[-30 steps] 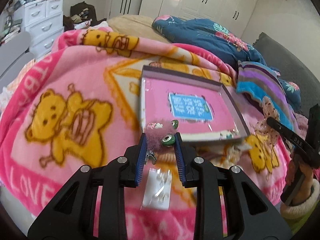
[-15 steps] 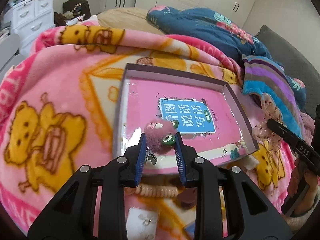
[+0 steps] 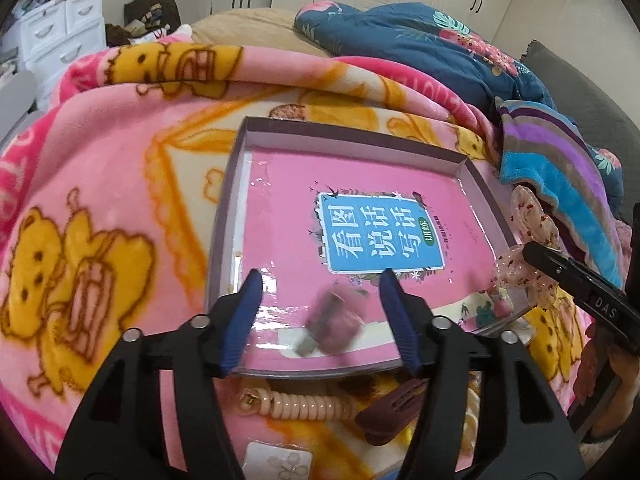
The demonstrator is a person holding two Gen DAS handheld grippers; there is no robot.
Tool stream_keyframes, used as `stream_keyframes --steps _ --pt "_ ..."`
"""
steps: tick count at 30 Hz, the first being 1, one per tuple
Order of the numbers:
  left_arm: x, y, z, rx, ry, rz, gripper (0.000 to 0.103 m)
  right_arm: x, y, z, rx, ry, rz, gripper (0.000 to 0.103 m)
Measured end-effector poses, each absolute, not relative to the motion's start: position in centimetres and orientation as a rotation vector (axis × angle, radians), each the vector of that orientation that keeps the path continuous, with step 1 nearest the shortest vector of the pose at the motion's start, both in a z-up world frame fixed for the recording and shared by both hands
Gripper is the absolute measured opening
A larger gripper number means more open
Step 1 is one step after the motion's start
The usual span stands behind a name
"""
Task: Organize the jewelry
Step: 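Lower the pink bow clip into the gray box and open the right tool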
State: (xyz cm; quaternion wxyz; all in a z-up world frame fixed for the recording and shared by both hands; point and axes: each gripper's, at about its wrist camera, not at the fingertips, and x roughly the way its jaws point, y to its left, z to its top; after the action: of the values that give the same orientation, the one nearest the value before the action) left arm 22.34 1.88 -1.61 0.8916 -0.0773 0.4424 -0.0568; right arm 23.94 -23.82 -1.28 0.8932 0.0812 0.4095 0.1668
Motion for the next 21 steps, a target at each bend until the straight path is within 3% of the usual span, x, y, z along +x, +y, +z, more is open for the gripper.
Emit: stream_keyframes --steps 3,7,12,21 --pt "21.8 2.1 -1.1 -0.152 0.906 -0.109 0.068 24.1 -23.7 -1.5 0.170 0.854 0.344 0.050" --pt "20.8 2.3 -0.3 -0.143 0.880 -0.087 0.080 24.1 -23.8 -1.7 0.176 0.860 0.332 0.071" --pt "19.7 3.2 0.6 -0.158 0.857 -0.063 0.091 23.2 -24.5 -1.0 0.164 0.828 0.313 0.078" --pt "17.6 3.9 1.9 -0.177 0.832 -0.044 0.094 20.2 -26.3 1.2 0.168 0.750 0.306 0.084"
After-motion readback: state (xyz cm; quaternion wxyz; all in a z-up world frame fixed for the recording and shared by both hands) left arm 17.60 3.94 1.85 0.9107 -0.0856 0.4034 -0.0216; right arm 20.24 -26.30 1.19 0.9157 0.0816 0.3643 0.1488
